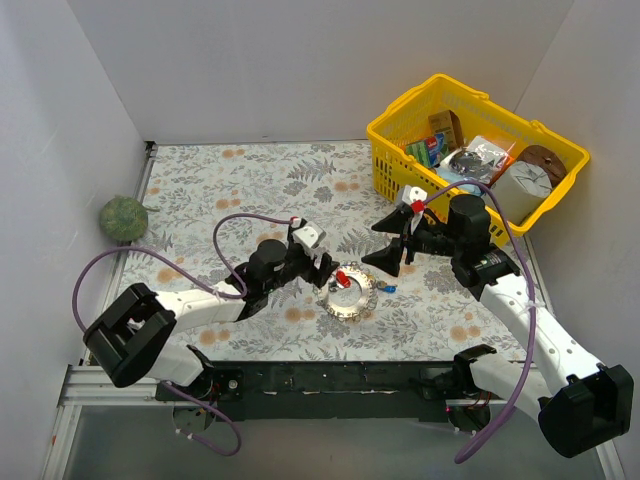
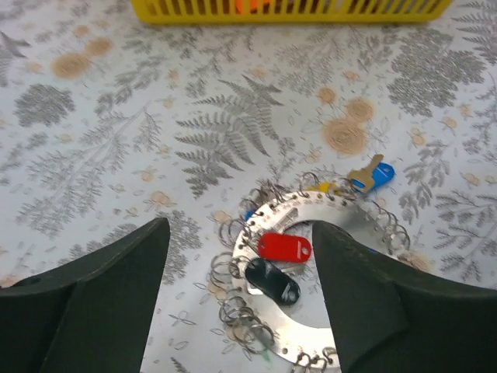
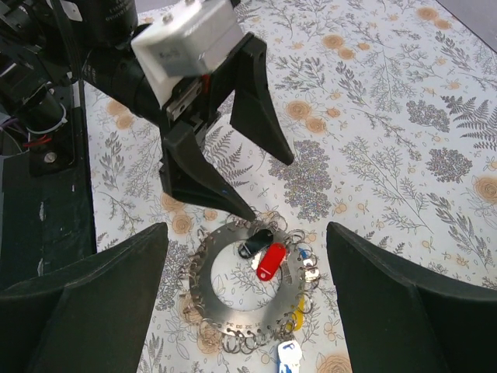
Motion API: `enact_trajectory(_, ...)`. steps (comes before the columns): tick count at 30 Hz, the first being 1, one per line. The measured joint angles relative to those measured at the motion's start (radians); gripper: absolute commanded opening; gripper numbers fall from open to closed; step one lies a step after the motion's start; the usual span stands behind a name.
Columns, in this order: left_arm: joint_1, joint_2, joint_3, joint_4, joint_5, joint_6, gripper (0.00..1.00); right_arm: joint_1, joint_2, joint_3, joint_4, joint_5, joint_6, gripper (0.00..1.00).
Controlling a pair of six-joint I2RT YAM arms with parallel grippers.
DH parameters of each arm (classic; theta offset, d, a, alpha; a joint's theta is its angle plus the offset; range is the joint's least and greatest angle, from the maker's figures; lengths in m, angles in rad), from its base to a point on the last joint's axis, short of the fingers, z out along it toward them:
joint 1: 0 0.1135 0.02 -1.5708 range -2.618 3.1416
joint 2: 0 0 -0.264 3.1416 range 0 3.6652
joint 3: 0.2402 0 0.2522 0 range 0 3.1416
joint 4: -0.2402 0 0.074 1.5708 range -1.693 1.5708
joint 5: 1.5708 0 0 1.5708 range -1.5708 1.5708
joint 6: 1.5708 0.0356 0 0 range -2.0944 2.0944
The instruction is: Put the keys on the keyring
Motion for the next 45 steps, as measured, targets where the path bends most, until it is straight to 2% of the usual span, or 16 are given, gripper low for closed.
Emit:
enact_trajectory(2, 0.000, -0.025, 0.000, -0.005, -0.041, -0.009, 0.82, 0.000, 0.000, 0.000, 0.000, 0.000, 0.000, 0.90)
enact_trajectory(3, 0.000, -0.036, 0.000, -0.008, -0.063, -0.016, 0.98, 0.000, 0.000, 0.000, 0.000, 0.000, 0.000, 0.91)
enact_trajectory(8, 0.000, -0.084, 0.000, -0.024, -0.166, -0.055, 0.98, -0.001, 0.000, 0.000, 0.011, 0.000, 0.004, 0.93)
enact_trajectory(13, 0.000, -0.131, 0.029, -0.107, -0.284, -0.154, 0.98, -0.006, 0.000, -0.002, 0.032, -0.008, 0.009, 0.94)
enact_trajectory(23, 0.000, -0.153, 0.060, -0.145, -0.414, -0.273, 0.98, -0.006, -0.008, -0.048, 0.101, -0.027, 0.054, 0.95)
enact_trajectory(34, 0.000, -0.143, 0.092, -0.188, -0.467, -0.294, 0.98, -0.007, -0.013, -0.053, 0.129, -0.025, 0.079, 0.96)
enact_trajectory(45, 0.000, -0.182, 0.076, -0.215, -0.512, -0.359, 0.98, -0.007, -0.062, -0.154, 0.128, 0.026, 0.078, 0.96)
